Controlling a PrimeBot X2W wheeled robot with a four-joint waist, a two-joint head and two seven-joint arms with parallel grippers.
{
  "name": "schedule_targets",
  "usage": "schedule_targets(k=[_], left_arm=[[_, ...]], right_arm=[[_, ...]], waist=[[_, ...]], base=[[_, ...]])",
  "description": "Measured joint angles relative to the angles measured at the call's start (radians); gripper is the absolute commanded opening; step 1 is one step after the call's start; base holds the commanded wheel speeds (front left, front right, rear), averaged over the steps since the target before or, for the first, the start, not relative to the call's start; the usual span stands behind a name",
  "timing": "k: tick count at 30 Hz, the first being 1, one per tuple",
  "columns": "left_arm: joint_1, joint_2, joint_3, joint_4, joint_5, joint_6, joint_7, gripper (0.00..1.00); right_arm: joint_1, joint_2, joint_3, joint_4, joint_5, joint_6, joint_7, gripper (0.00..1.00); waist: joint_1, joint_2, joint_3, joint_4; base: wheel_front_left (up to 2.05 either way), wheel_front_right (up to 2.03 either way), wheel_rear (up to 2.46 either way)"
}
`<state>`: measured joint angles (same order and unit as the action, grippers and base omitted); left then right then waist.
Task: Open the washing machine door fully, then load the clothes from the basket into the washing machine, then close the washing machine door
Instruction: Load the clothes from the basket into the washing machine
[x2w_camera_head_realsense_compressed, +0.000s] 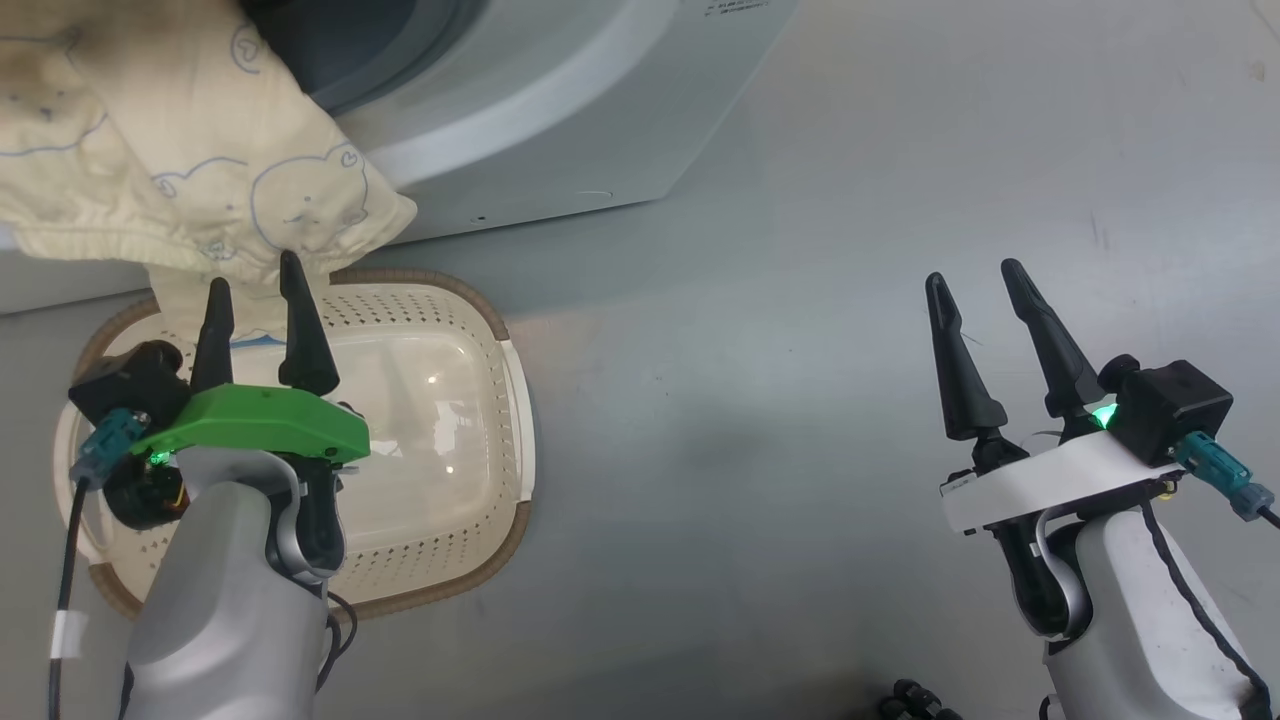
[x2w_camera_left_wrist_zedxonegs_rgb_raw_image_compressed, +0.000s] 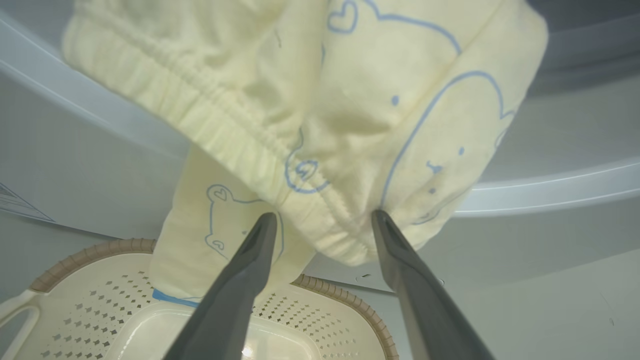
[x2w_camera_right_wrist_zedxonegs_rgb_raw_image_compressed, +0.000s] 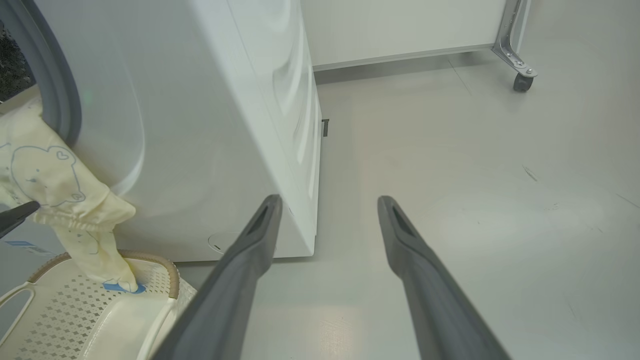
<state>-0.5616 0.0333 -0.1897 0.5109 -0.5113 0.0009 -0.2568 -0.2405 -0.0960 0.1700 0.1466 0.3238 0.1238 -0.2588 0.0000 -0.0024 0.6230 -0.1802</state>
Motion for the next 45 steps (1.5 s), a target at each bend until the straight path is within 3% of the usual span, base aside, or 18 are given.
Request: schedule_targets(k=[11, 21, 32, 33, 35, 37, 38, 39, 40, 45], left_arm=[[-0.103, 0.021, 0.049, 0.083, 0.013, 0.004, 0.000, 1.00], [-0.169, 0.032, 0.096, 0.112, 0.065, 0.063, 0.000, 1.00], [-0.203, 0.027, 0.129, 0.119, 0.118, 0.082, 0.000, 0.99], [-0.203, 0.025, 0.132, 0.118, 0.121, 0.083, 0.000, 0.91], [-0.203, 0.022, 0.137, 0.114, 0.132, 0.083, 0.001, 0.57], [-0.203, 0.016, 0.142, 0.109, 0.136, 0.083, 0.001, 0.42], [-0.203, 0.012, 0.145, 0.106, 0.139, 0.083, 0.001, 0.18], [-0.203, 0.010, 0.147, 0.105, 0.144, 0.083, 0.001, 0.07], [-0.203, 0.009, 0.151, 0.103, 0.147, 0.083, 0.001, 0.00], [-0.200, 0.002, 0.161, 0.093, 0.157, 0.086, 0.002, 0.00]], right_arm=[[-0.016, 0.000, 0.019, -0.006, 0.000, 0.000, 0.000, 1.00], [-0.017, -0.004, 0.024, -0.010, 0.000, 0.000, 0.000, 1.00], [-0.030, -0.014, 0.027, -0.012, 0.000, 0.000, 0.000, 1.00], [-0.030, -0.014, 0.027, -0.012, 0.000, 0.000, 0.000, 1.00], [-0.030, -0.014, 0.027, -0.012, 0.000, 0.000, 0.000, 1.00], [-0.031, -0.014, 0.027, -0.012, 0.000, 0.000, 0.000, 1.00], [-0.031, -0.013, 0.027, -0.012, 0.000, 0.000, 0.000, 1.00], [-0.031, -0.013, 0.026, -0.012, 0.000, 0.000, 0.000, 1.00], [-0.031, -0.013, 0.026, -0.012, 0.000, 0.000, 0.000, 1.00], [-0.031, -0.017, 0.005, -0.012, 0.000, 0.000, 0.000, 1.00]], waist=[[0.0000, 0.0000, 0.055, -0.014], [0.0000, 0.0000, 0.081, -0.021], [0.0000, 0.0000, 0.099, -0.027], [0.0000, 0.0000, 0.099, -0.027], [0.0000, 0.0000, 0.100, -0.028], [0.0000, 0.0000, 0.101, -0.028], [0.0000, 0.0000, 0.100, -0.028], [0.0000, 0.0000, 0.100, -0.028], [0.0000, 0.0000, 0.100, -0.028], [0.0000, 0.0000, 0.094, -0.018]], base=[[0.00, 0.00, 0.00], [0.00, 0.00, 0.00], [0.00, 0.00, 0.00], [0.00, 0.00, 0.00], [0.00, 0.00, 0.00], [0.00, 0.00, 0.00], [0.00, 0.00, 0.00], [0.00, 0.00, 0.00], [0.00, 0.00, 0.00], [0.00, 0.00, 0.00]])
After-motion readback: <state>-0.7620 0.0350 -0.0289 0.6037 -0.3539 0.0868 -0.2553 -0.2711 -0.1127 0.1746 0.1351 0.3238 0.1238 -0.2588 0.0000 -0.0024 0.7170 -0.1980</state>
